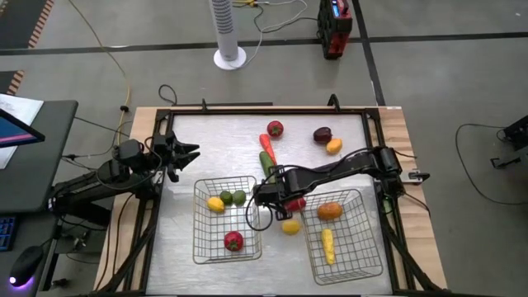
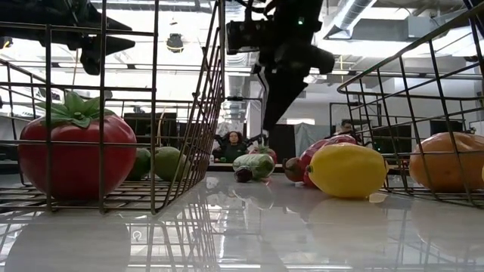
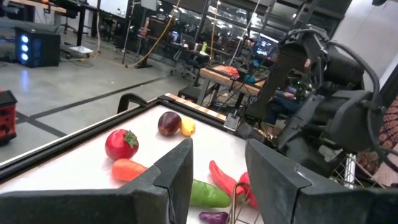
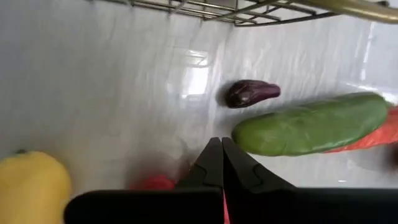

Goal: Sort produce into baskets
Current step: Put the red chili pepper into the right wire basket

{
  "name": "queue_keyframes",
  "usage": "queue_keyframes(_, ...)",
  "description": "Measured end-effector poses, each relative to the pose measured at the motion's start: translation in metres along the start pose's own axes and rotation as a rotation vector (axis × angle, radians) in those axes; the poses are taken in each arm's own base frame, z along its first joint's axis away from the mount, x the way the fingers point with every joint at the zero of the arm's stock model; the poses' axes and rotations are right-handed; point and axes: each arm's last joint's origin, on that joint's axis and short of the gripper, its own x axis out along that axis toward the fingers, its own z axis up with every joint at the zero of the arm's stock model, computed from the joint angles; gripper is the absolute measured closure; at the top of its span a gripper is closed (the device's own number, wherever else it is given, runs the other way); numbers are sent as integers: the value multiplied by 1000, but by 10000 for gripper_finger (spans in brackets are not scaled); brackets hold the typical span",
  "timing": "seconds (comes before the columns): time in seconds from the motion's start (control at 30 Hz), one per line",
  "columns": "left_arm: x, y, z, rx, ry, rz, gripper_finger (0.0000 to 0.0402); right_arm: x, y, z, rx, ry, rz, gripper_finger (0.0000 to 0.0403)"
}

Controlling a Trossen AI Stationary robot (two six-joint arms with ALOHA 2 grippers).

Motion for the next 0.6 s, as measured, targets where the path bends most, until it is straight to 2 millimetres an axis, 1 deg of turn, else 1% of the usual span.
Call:
queue_keyframes(0.13, 0, 0, 0, 0, 1, 0, 269, 1, 1, -1, 11, 3, 49, 319)
queue_keyframes(0.23, 0, 0, 0, 0, 1, 0, 269, 8, 4, -3, 4, 3, 75, 269)
queue_keyframes(0.33, 0, 0, 0, 0, 1, 0, 269, 17, 7, -8, 1, 14, 79, 230)
queue_keyframes(0.47, 0, 0, 0, 0, 0, 0, 269, 31, 11, -18, -24, 32, 80, 205)
queue_keyframes(0.6, 0, 0, 0, 0, 0, 0, 269, 35, 10, -22, -19, 55, 79, 207)
